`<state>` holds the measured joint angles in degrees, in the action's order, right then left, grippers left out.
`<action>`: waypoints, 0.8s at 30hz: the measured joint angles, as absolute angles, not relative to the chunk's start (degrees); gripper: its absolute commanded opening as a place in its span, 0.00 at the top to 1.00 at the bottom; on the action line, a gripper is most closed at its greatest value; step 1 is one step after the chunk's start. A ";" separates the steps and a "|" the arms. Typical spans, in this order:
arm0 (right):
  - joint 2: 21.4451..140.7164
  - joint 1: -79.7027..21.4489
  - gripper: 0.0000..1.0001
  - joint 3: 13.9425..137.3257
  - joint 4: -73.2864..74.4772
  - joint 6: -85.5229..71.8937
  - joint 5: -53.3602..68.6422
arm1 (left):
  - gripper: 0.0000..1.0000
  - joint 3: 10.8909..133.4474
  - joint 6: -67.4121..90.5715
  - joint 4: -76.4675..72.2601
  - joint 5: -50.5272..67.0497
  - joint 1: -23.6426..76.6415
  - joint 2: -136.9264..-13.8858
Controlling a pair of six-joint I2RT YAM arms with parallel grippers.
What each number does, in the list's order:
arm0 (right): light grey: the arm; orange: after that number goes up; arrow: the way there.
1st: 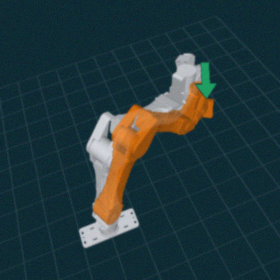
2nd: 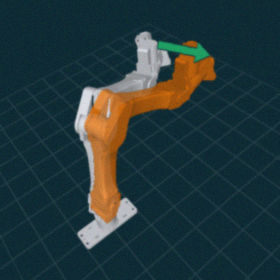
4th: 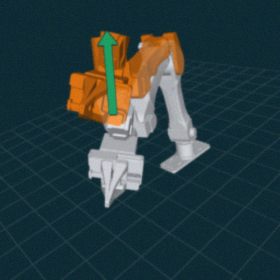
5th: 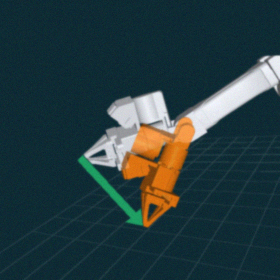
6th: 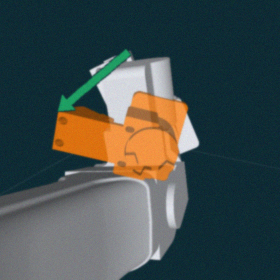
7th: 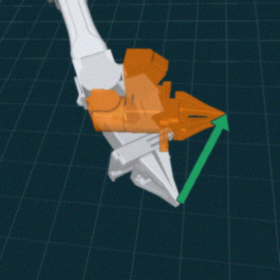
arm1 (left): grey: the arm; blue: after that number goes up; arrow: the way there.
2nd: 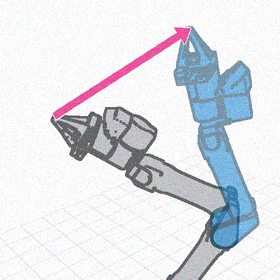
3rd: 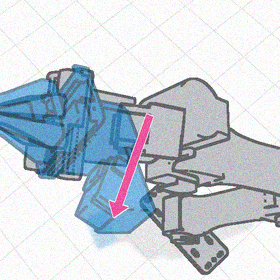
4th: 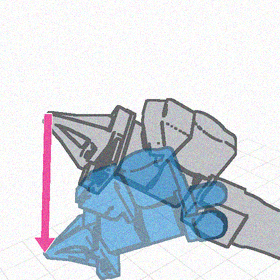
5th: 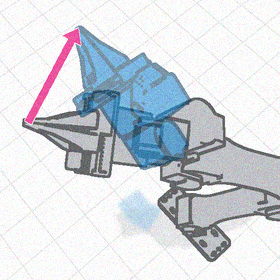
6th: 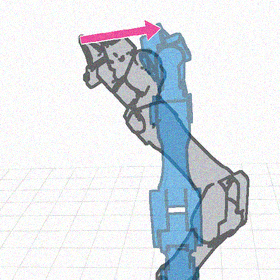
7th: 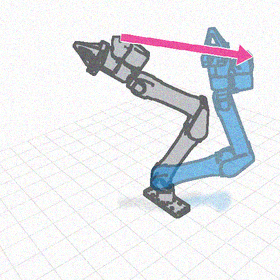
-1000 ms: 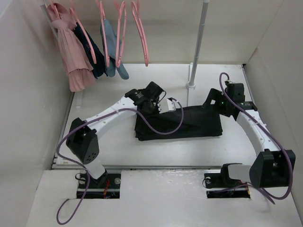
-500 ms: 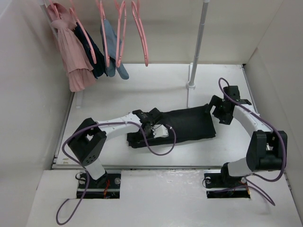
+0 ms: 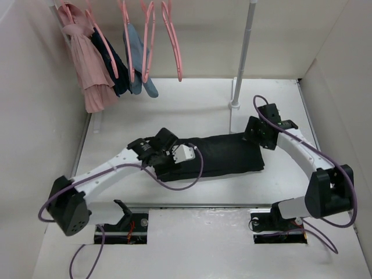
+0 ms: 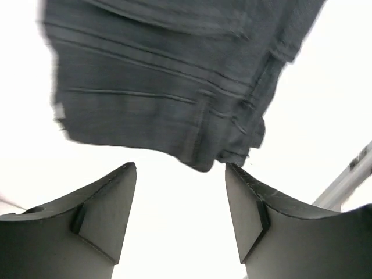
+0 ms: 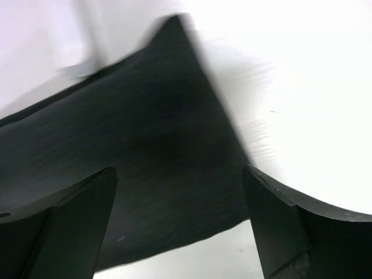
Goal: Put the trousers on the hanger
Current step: Fold the trousers at the center of the board.
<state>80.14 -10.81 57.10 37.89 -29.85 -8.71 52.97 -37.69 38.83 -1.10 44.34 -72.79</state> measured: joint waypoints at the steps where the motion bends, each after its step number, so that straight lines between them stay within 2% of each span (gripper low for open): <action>1: 79.50 -12.51 0.12 57.89 37.95 -29.87 -9.21 | 0.54 52.97 -37.23 38.11 -0.84 43.92 -70.83; 2: 78.98 -14.04 0.17 58.43 37.54 -30.00 -9.23 | 0.74 52.95 -35.97 36.73 -0.60 43.51 -69.04; 5: 78.30 -16.40 0.26 58.24 36.67 -30.76 -7.79 | 0.77 53.12 -27.64 30.89 -3.42 42.85 -66.85; 8: 79.26 -16.60 0.29 56.21 35.57 -32.10 -6.61 | 0.76 54.17 -19.51 26.83 -6.35 41.78 -69.87; 10: 80.53 -16.60 0.30 54.48 35.20 -33.06 -6.09 | 0.54 54.19 -15.77 25.50 -6.46 40.71 -71.79; 12: 82.35 -16.60 0.30 53.19 34.98 -33.87 -5.56 | 0.45 54.19 -12.97 25.17 -5.96 39.79 -72.86; 13: 83.11 -16.60 0.30 52.73 34.76 -34.26 -5.48 | 0.35 54.15 -12.03 24.82 -5.74 39.57 -73.01; 14: 83.85 -16.60 0.30 52.25 34.37 -34.63 -5.34 | 0.30 53.98 -11.38 24.18 -5.45 39.51 -73.01; 16: 84.90 -16.60 0.30 51.33 33.21 -35.35 -5.28 | 0.23 53.23 -10.11 22.20 -4.99 39.51 -73.21; 18: 85.84 -16.60 0.30 50.68 32.08 -36.10 -5.13 | 0.26 52.14 -9.74 20.38 -4.71 39.51 -74.26; 22: 87.00 -16.60 0.27 50.52 31.38 -36.75 -5.21 | 0.46 51.79 -9.28 18.06 -6.26 39.44 -81.78; 24: 87.02 -16.51 0.26 50.52 31.40 -36.99 -5.56 | 0.47 51.79 -9.19 16.97 -7.86 38.89 -86.98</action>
